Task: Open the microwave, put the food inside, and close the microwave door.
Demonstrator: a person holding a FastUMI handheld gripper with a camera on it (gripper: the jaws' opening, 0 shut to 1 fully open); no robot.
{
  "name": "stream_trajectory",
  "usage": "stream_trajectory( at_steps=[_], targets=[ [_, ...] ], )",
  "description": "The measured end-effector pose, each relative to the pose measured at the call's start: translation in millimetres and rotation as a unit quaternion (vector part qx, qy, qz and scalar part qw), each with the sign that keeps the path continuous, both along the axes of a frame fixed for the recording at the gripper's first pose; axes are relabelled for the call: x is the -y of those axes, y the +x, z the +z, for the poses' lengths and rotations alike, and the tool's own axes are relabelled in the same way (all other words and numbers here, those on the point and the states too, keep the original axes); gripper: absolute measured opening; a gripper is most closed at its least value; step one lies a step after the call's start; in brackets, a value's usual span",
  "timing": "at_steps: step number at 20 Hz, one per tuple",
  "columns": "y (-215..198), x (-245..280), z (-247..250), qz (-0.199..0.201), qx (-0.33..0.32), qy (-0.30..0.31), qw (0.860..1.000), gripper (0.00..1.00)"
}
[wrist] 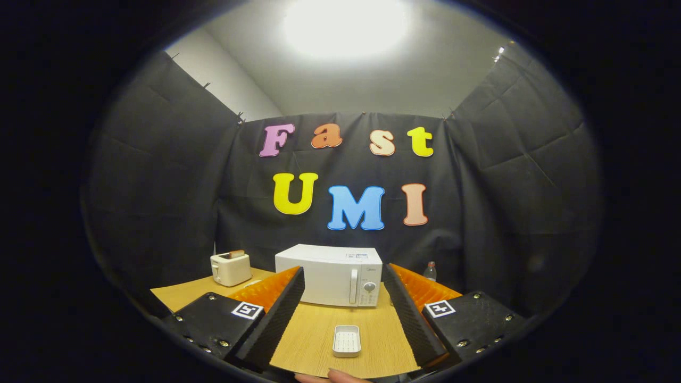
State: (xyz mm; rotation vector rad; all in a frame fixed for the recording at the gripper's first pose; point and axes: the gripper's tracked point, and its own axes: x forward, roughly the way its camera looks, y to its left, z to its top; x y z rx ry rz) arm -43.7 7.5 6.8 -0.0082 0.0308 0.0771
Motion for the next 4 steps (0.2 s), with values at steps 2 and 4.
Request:
stream_trajectory(
  at_steps=[2,4],
  targets=[
    [1.7,0.4,-2.9,-0.002,-0.004,-0.001,1.0,0.95],
    [1.6,0.1,-3.6,-0.004,-0.008,-0.004,1.0,0.95]
  ],
)
